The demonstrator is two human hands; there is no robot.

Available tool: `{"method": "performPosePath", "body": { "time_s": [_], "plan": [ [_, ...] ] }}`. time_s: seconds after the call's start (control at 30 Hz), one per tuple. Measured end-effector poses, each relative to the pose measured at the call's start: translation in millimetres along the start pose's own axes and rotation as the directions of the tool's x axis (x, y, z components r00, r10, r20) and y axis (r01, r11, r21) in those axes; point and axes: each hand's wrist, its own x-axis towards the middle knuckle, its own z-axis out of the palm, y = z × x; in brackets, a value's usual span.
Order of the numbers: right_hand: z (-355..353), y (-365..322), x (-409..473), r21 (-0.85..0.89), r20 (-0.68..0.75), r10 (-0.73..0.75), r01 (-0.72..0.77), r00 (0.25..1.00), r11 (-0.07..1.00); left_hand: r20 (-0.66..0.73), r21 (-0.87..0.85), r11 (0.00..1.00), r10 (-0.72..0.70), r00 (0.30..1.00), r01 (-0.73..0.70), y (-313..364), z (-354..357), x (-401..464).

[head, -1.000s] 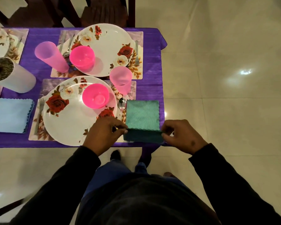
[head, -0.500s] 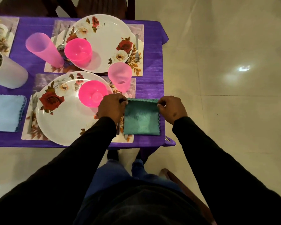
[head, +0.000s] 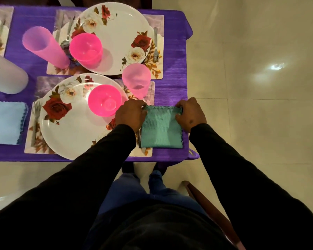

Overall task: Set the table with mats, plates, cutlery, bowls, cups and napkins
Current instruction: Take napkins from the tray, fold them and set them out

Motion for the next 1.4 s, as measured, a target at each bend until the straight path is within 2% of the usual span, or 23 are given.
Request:
{"method": "performPosePath", "body": {
  "time_s": [0.23, 0.57, 0.83, 0.97, 1.27, 1.4],
  "plan": [
    [1, -3, 2, -0.010, -0.030, 0.004, -0.004, 1.000, 1.000, 0.037, 0.035, 0.999, 0.034, 0.999, -0.035, 1, 1, 2],
    [-2, -5, 1, 0.179, -0.014, 0.070, -0.066, 0.997, 0.982, 0.018, -0.017, 1.000, -0.004, 1.000, 0.004, 1, 8, -10],
    [-1, 0, 5, 0.180, -0.058, 0.064, -0.053, 0.996, 0.982, -0.053, -0.009, 1.000, -0.030, 0.998, 0.030, 0, 15, -33],
    [-1, 3, 5, 0.173, -0.077, 0.067, -0.053, 0.995, 0.983, -0.059, 0.013, 1.000, -0.011, 0.998, 0.012, -4, 19, -37],
    [4, 2, 6, 0.196, -0.063, 0.030, -0.017, 0.998, 0.980, -0.047, -0.060, 0.998, 0.028, 0.998, -0.030, -9, 25, -41],
    [4, 2, 7, 0.191, -0.050, 0.014, -0.005, 0.999, 0.982, -0.035, 0.034, 0.997, 0.065, 0.997, -0.064, -9, 24, -42]
  ]
}}
